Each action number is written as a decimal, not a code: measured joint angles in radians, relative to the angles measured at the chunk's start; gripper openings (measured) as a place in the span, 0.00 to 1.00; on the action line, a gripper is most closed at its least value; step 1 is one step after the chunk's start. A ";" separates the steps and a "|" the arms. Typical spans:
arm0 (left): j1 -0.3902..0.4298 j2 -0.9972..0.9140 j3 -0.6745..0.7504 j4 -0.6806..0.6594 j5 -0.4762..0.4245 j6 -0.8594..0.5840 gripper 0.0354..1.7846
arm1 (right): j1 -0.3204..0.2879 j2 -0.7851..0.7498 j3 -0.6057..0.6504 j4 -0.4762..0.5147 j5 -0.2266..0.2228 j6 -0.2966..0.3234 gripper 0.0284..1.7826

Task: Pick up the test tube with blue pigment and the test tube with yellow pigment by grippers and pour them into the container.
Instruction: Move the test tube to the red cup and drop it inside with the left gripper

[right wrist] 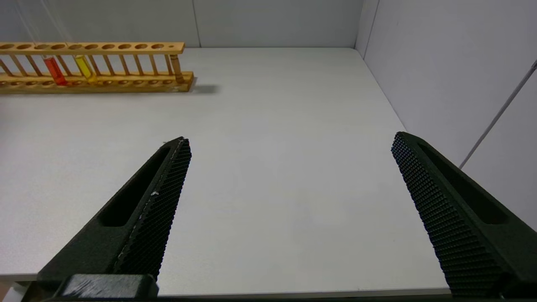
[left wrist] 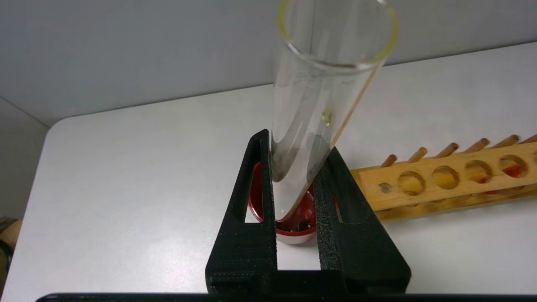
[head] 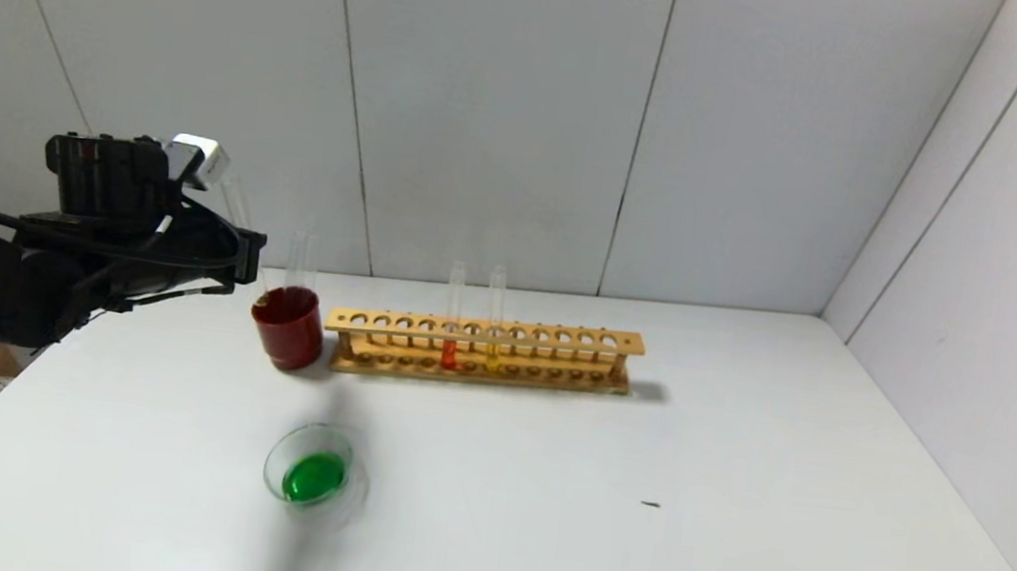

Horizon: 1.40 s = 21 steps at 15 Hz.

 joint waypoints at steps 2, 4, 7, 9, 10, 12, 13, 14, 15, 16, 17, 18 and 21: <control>0.000 0.047 -0.021 -0.001 -0.001 -0.011 0.16 | 0.000 0.000 0.000 0.000 0.000 0.000 0.98; 0.002 0.078 -0.036 -0.011 -0.002 -0.012 0.16 | 0.000 0.000 0.000 0.000 0.000 0.000 0.98; 0.004 0.119 -0.050 -0.034 -0.001 -0.011 0.16 | 0.000 0.000 0.000 0.000 0.000 0.000 0.98; 0.005 0.146 -0.052 -0.044 -0.001 -0.012 0.16 | 0.000 0.000 0.000 0.000 0.000 0.000 0.98; 0.005 0.158 -0.053 -0.054 -0.001 -0.012 0.16 | 0.000 0.000 0.000 0.000 0.000 0.000 0.98; 0.005 0.182 -0.054 -0.069 -0.001 -0.012 0.16 | 0.000 0.000 0.000 0.000 0.000 0.000 0.98; 0.005 0.192 -0.057 -0.071 -0.001 -0.013 0.16 | 0.000 0.000 0.000 0.000 0.000 0.000 0.98; 0.005 0.201 -0.059 -0.072 -0.001 -0.012 0.16 | 0.000 0.000 0.000 0.000 0.000 0.000 0.98; 0.005 0.208 -0.059 -0.072 -0.001 -0.011 0.16 | 0.000 0.000 0.000 0.000 0.000 0.000 0.98; 0.005 0.214 -0.059 -0.072 -0.001 -0.011 0.17 | 0.000 0.000 0.000 0.000 0.000 0.000 0.98; 0.005 0.217 -0.060 -0.072 -0.001 -0.011 0.18 | 0.000 0.000 0.000 0.000 0.000 0.000 0.98; 0.005 0.219 -0.061 -0.072 0.000 -0.011 0.21 | 0.000 0.000 0.000 0.000 0.000 0.000 0.98; 0.005 0.220 -0.061 -0.073 0.004 -0.008 0.40 | 0.000 0.000 0.000 0.000 0.000 0.000 0.98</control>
